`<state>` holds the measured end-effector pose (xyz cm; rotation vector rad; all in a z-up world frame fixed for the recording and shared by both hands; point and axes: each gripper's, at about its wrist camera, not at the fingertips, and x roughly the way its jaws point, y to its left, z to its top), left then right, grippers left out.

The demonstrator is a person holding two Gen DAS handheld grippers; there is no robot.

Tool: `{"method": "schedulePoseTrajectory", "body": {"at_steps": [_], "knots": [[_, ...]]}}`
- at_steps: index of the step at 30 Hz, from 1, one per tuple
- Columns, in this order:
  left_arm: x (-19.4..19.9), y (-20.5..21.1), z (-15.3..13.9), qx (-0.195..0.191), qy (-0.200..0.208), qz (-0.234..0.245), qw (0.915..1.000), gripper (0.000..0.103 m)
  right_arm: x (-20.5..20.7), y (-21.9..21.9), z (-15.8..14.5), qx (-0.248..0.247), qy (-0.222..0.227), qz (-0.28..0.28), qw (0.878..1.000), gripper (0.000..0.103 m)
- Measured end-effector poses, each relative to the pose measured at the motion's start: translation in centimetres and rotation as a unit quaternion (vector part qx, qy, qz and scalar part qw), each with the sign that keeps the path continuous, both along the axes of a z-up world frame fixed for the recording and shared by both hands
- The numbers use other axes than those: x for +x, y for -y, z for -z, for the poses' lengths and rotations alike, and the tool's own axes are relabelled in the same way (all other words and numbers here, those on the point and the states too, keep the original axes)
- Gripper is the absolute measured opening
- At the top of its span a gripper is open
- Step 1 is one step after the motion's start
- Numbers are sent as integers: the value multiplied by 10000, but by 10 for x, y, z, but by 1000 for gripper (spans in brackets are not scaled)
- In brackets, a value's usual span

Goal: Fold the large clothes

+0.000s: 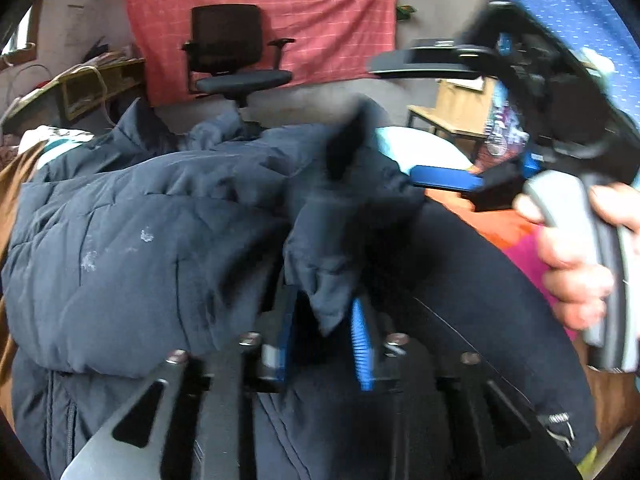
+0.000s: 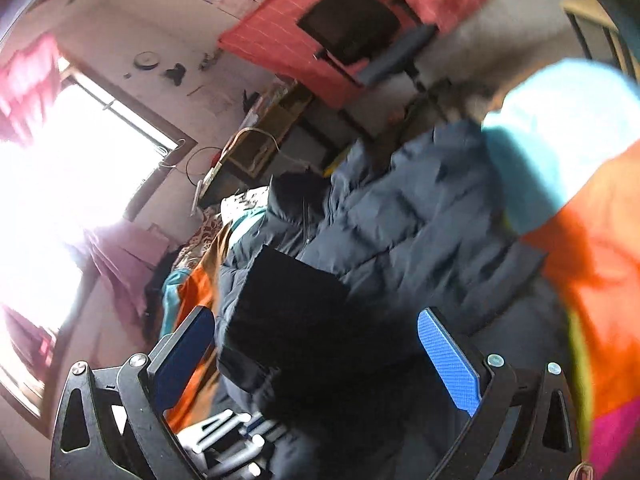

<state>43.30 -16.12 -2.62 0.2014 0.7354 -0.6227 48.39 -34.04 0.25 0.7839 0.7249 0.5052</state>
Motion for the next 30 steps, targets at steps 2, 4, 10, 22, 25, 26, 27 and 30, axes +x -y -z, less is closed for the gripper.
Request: {"method": "schedulePoseTrajectory", "body": {"at_steps": [2, 4, 10, 22, 25, 26, 27, 30], "knots": [[-7, -4, -2, -36, 71, 125, 9999, 40, 3, -6, 0, 54, -100, -34, 9999, 103], [-15, -16, -5, -111, 107, 183, 9997, 43, 3, -11, 0, 36, -174, -71, 9998, 103], [-27, -52, -13, -220, 311, -282, 9989, 56, 3, -20, 16, -652, -714, 64, 9953, 68], [-4, -127, -8, -77, 143, -1744, 9845, 57, -12, -23, -42, -2042, 144, 767, 9758, 5], [8, -134, -6, -35, 34, -1931, 9812, 57, -6, -28, -51, -2407, 265, 971, 9654, 5], [13, -138, -5, -58, -7, -1963, 9805, 57, -2, -29, -50, -2514, 263, 1017, 9622, 5], [17, -142, -4, -90, -33, -1995, 9799, 57, 2, -30, -45, -2582, 216, 1021, 9604, 5], [29, -149, -3, -153, -84, -2024, 9791, 57, 17, -34, -22, -2880, -88, 993, 9524, 7]]}}
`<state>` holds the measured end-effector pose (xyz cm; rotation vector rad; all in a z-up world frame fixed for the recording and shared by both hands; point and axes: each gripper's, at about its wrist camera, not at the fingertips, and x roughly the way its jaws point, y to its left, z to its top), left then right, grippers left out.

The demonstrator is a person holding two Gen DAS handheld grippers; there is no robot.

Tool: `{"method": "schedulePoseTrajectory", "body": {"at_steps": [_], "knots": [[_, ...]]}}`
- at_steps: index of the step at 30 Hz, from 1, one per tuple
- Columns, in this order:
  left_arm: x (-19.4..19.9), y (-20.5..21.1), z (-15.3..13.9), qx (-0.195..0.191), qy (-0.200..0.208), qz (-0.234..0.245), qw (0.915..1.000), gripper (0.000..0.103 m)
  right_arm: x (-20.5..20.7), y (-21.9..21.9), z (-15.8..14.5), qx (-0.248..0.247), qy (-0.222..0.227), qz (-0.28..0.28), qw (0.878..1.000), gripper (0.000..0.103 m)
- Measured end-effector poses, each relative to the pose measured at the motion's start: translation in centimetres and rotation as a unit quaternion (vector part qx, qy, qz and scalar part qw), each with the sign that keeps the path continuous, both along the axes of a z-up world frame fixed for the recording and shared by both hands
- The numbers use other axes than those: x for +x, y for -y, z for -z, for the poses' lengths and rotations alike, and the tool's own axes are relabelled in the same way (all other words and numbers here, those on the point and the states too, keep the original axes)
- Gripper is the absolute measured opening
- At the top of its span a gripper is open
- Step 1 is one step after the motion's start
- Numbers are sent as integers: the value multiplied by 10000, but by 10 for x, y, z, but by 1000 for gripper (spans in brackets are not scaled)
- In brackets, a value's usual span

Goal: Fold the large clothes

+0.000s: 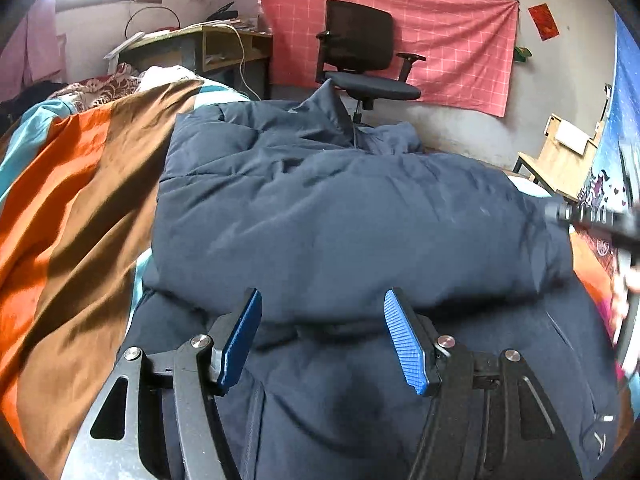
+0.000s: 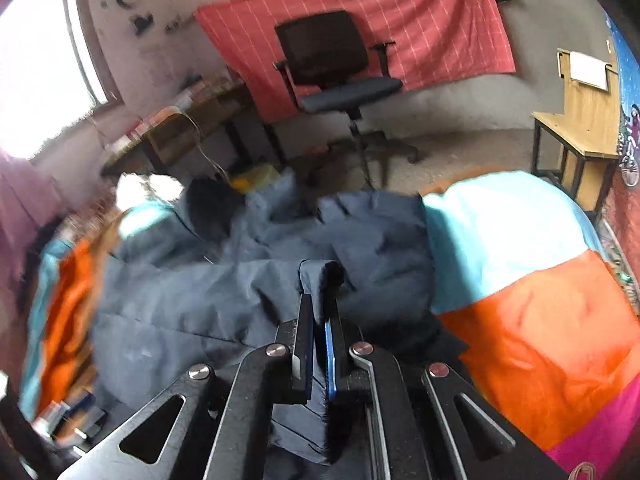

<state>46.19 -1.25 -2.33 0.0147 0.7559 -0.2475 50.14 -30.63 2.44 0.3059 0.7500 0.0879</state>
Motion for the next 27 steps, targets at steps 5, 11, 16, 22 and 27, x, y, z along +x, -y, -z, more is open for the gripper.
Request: {"method": "schedulePoseTrajectory", "body": {"at_steps": [5, 11, 16, 22, 27], "knots": [[16, 2, -2, -113, 61, 240, 9996, 57, 2, 2, 29, -192, -296, 141, 9993, 42], [32, 18, 7, -122, 20, 425, 9990, 58, -30, -21, 2, -791, 884, -189, 9928, 52], [40, 26, 20, 56, -56, 439, 9990, 64, -17, -61, 20, -1208, 535, -1115, 9850, 46], [42, 24, 36, 97, -86, 540, 9985, 66, 13, -55, 66, -1193, -159, -884, 9888, 40], [41, 31, 48, 399, 21, 480, 9980, 66, 19, -56, 83, -1148, -305, -953, 9883, 40]]}}
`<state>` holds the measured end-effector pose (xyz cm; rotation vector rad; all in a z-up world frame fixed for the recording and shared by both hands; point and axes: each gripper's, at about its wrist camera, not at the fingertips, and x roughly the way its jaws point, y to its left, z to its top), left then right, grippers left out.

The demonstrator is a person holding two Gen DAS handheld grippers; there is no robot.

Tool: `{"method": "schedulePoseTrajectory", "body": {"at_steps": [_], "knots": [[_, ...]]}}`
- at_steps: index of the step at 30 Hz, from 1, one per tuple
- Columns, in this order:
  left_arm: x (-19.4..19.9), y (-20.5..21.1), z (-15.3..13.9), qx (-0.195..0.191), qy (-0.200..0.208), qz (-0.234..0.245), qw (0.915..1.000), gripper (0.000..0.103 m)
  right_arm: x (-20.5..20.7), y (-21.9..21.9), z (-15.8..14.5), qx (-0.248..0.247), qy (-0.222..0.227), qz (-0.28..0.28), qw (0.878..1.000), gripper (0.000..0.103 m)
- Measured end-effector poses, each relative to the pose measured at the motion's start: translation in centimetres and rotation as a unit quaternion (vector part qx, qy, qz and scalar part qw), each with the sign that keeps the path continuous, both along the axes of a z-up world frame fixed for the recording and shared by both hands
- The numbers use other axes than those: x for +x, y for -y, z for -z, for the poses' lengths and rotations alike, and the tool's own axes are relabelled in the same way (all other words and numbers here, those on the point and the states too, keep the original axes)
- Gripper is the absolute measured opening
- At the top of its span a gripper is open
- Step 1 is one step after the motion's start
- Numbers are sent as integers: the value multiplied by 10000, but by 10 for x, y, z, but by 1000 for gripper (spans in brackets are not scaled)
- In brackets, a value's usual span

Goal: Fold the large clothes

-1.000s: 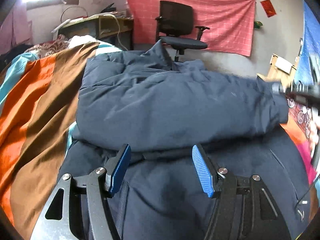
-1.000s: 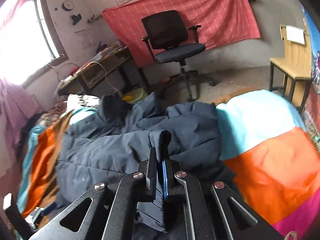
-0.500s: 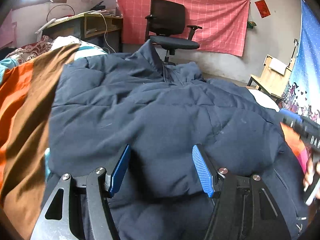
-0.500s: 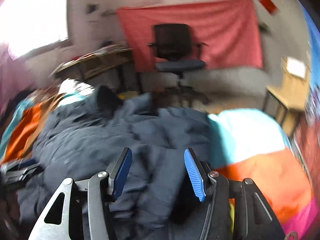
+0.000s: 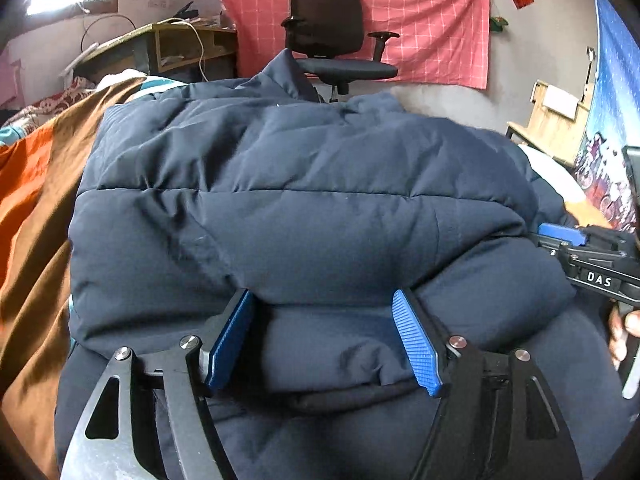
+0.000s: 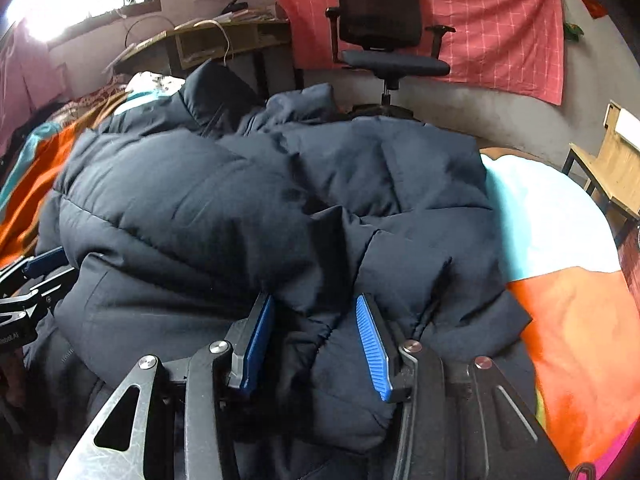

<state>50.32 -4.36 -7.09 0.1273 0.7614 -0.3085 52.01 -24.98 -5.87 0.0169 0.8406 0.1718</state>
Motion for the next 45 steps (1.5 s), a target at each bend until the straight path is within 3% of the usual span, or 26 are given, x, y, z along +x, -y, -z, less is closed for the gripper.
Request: {"method": "schedulePoseTrajectory", "body": {"at_steps": [4, 8, 12, 13, 14, 16, 19, 21, 28, 33, 37, 45], "knots": [[-2, 0, 2, 89, 91, -43, 9999, 67, 2, -6, 7, -198, 56, 18, 9998, 40], [-8, -12, -12, -178, -45, -141, 9997, 70, -4, -11, 7, -394, 138, 38, 9991, 41], [-24, -31, -32, -501, -175, -224, 9983, 70, -25, -2, -15, -194, 327, 260, 9989, 42], [-29, -39, -37, -571, -253, -248, 9977, 70, -33, -1, -22, -141, 406, 278, 9987, 48], [-32, -44, -40, -653, -355, -239, 9970, 72, -39, -2, -29, -129, 450, 261, 9986, 64], [-40, -52, -46, -830, -613, -190, 9945, 79, -51, -6, -41, -119, 435, 136, 9989, 73], [-53, -69, -56, -1073, -930, -170, 9897, 84, -68, -17, -59, -148, 320, -57, 9994, 74], [-63, -79, -64, -1183, -1047, -187, 9873, 87, -82, -24, -70, -72, 237, -108, 9996, 80], [-79, -101, -95, -951, -1338, -294, 9860, 88, -117, -39, -100, 455, -325, 136, 9983, 85], [-68, -109, -115, -557, -1328, -307, 9891, 88, -118, -39, -112, 931, -709, 430, 9922, 85], [-45, -118, -137, -525, -1196, -363, 9908, 88, -104, -31, -121, 1055, -818, 642, 9890, 85], [50, -130, -164, -410, -644, -645, 9950, 88, -28, -1, -144, 859, -669, 782, 9910, 87]]}}
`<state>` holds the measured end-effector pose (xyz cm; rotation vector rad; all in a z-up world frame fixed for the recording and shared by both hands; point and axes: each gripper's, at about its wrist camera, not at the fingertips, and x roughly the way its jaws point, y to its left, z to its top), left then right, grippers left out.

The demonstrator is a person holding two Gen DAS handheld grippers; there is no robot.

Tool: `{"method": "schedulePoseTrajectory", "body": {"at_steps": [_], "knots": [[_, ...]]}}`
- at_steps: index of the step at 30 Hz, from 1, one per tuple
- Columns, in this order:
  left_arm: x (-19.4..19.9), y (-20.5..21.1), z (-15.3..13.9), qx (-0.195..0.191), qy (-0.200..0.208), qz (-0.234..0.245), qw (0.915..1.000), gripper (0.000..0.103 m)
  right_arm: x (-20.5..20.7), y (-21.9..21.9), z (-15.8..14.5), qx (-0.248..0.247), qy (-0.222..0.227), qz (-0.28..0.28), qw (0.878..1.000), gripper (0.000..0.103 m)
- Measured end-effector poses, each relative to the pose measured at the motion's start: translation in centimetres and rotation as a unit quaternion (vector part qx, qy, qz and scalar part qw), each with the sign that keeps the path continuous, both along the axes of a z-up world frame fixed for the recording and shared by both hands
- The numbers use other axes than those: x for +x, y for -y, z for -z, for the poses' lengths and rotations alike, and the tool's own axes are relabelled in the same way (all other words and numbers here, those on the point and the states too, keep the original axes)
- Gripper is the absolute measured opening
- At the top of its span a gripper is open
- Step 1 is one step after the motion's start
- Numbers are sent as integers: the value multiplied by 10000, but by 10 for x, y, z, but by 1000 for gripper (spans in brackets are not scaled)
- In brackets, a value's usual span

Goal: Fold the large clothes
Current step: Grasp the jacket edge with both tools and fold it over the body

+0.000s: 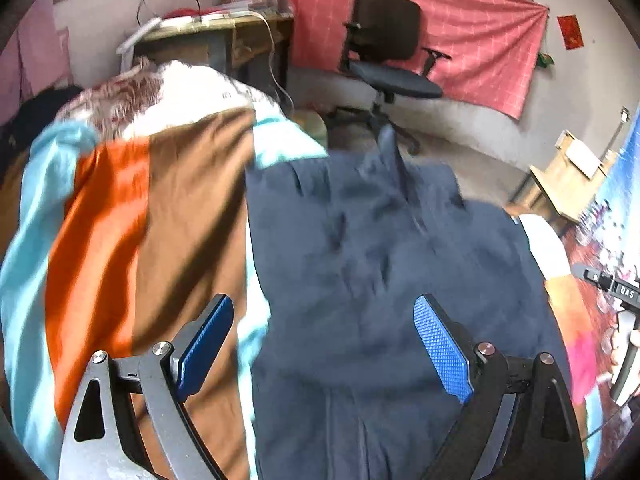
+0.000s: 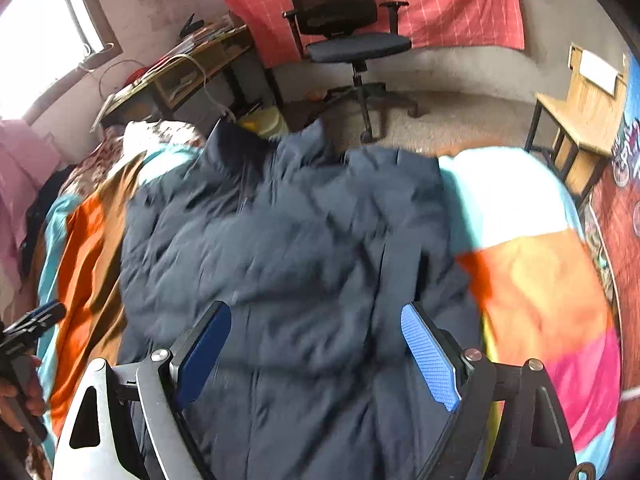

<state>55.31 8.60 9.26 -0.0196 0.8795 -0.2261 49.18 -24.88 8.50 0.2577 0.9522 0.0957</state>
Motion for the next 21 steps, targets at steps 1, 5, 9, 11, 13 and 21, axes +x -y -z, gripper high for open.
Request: {"method": "schedulePoseTrajectory", "body": {"at_steps": [1, 5, 9, 11, 13, 21], "knots": [[16, 2, 0, 54, 100, -11, 9999, 88, 17, 4, 1, -8, 35, -11, 10000, 87], [79, 19, 7, 119, 507, -61, 9986, 88, 83, 16, 18, 215, 113, 6, 9997, 87], [139, 44, 24, -94, 476, -214, 9986, 88, 149, 20, 39, 197, 219, -77, 9995, 87], [166, 58, 35, -226, 312, -248, 9990, 88, 179, 19, 50, 147, 269, -114, 9995, 87], [191, 72, 43, -253, 182, -232, 9992, 88, 206, 18, 60, 257, 222, -140, 9993, 87], [254, 106, 59, -312, -26, -338, 9989, 87, 308, 21, 98, 1310, -70, 232, 9911, 87]]}}
